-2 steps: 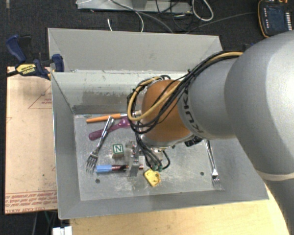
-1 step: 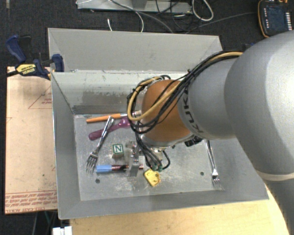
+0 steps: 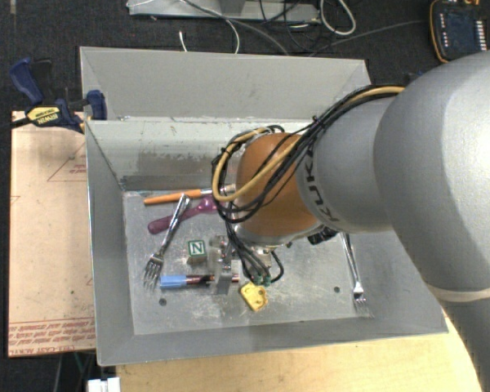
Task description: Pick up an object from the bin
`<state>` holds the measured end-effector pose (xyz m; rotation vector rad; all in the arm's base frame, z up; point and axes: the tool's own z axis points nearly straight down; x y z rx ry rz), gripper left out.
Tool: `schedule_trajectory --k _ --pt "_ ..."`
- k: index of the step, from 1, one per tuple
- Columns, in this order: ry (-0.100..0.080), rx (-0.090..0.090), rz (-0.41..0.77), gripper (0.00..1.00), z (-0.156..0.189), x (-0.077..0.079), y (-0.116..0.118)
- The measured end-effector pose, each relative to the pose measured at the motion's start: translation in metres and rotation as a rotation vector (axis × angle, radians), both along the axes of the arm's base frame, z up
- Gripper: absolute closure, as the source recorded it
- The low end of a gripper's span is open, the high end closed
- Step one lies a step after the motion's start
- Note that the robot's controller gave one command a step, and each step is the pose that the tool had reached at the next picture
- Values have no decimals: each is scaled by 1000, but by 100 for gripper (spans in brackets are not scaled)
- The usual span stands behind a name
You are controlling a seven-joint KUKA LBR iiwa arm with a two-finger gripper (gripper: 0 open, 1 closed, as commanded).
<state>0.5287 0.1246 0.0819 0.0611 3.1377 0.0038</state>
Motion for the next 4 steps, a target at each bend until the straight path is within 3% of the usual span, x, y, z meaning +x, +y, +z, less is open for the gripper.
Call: schedule_trajectory --k 4 --pt "0 0 0 100 0 0 0"
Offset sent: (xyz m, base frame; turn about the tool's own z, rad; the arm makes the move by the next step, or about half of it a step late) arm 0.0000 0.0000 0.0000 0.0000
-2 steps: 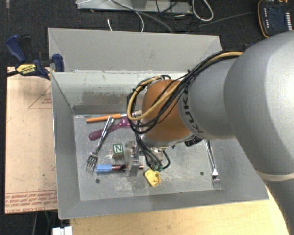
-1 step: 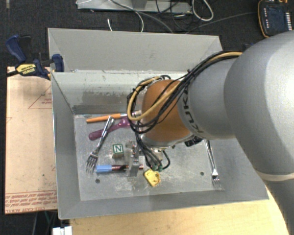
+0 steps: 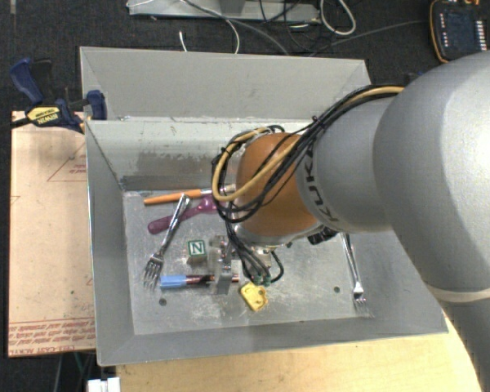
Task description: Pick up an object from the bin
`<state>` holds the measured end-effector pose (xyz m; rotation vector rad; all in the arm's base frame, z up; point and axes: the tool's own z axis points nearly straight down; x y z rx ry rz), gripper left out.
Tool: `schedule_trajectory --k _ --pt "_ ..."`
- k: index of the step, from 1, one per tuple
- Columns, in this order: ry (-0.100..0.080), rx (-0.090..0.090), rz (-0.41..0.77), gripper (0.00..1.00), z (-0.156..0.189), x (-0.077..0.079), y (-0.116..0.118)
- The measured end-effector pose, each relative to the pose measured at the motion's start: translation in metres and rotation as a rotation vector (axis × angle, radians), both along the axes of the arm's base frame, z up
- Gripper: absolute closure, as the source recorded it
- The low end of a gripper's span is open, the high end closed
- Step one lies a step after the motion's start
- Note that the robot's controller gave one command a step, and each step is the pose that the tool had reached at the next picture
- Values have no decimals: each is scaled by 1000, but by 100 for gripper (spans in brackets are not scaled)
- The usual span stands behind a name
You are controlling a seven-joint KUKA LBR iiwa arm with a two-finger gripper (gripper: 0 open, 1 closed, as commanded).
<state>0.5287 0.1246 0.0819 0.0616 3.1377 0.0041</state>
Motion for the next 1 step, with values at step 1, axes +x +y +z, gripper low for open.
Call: schedule_trajectory --k 1 --pt "0 0 0 100 0 0 0"
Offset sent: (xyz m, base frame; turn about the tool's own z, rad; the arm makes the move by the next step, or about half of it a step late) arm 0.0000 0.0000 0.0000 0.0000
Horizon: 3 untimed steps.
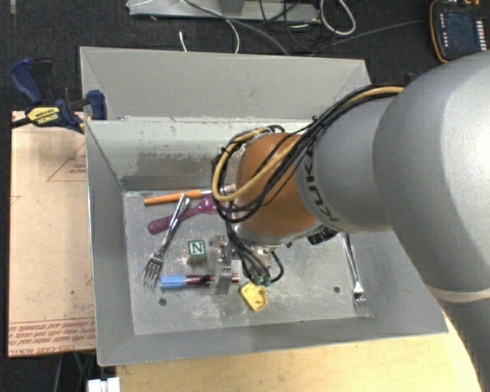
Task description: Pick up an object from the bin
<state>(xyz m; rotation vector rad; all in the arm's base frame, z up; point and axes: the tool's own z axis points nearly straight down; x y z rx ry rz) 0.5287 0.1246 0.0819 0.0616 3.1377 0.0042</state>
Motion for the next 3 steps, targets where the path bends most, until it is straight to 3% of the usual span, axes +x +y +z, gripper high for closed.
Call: schedule_trajectory --k 1,2,3 --pt "0 0 0 0 0 0 0" --pt "0 0 0 100 0 0 0" --pt "0 0 0 100 0 0 0"
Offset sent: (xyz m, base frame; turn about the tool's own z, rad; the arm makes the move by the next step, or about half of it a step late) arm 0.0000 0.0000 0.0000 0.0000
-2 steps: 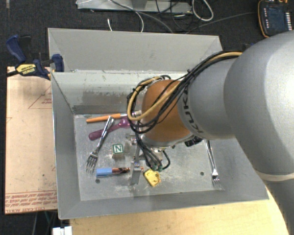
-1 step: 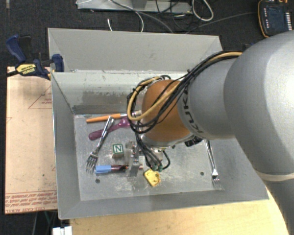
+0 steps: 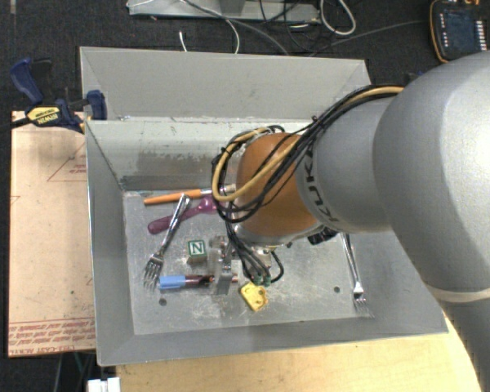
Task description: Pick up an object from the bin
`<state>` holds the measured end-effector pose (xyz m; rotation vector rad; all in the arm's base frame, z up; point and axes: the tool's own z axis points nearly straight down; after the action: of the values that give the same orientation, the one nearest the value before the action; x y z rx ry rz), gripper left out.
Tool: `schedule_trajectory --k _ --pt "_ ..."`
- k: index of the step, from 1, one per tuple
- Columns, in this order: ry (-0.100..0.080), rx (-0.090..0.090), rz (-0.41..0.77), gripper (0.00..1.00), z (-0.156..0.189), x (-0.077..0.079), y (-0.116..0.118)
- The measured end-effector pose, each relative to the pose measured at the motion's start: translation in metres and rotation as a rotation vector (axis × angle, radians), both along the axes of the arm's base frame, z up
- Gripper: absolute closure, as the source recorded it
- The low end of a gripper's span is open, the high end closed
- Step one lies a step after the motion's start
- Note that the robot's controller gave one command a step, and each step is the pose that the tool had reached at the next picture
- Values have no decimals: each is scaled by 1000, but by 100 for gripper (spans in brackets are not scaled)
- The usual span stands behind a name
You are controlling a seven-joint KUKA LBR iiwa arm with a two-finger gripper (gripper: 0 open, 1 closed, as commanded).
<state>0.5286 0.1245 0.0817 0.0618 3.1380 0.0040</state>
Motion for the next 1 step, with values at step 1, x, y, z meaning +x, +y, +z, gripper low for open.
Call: schedule_trajectory --k 1 --pt "0 0 0 100 0 0 0"
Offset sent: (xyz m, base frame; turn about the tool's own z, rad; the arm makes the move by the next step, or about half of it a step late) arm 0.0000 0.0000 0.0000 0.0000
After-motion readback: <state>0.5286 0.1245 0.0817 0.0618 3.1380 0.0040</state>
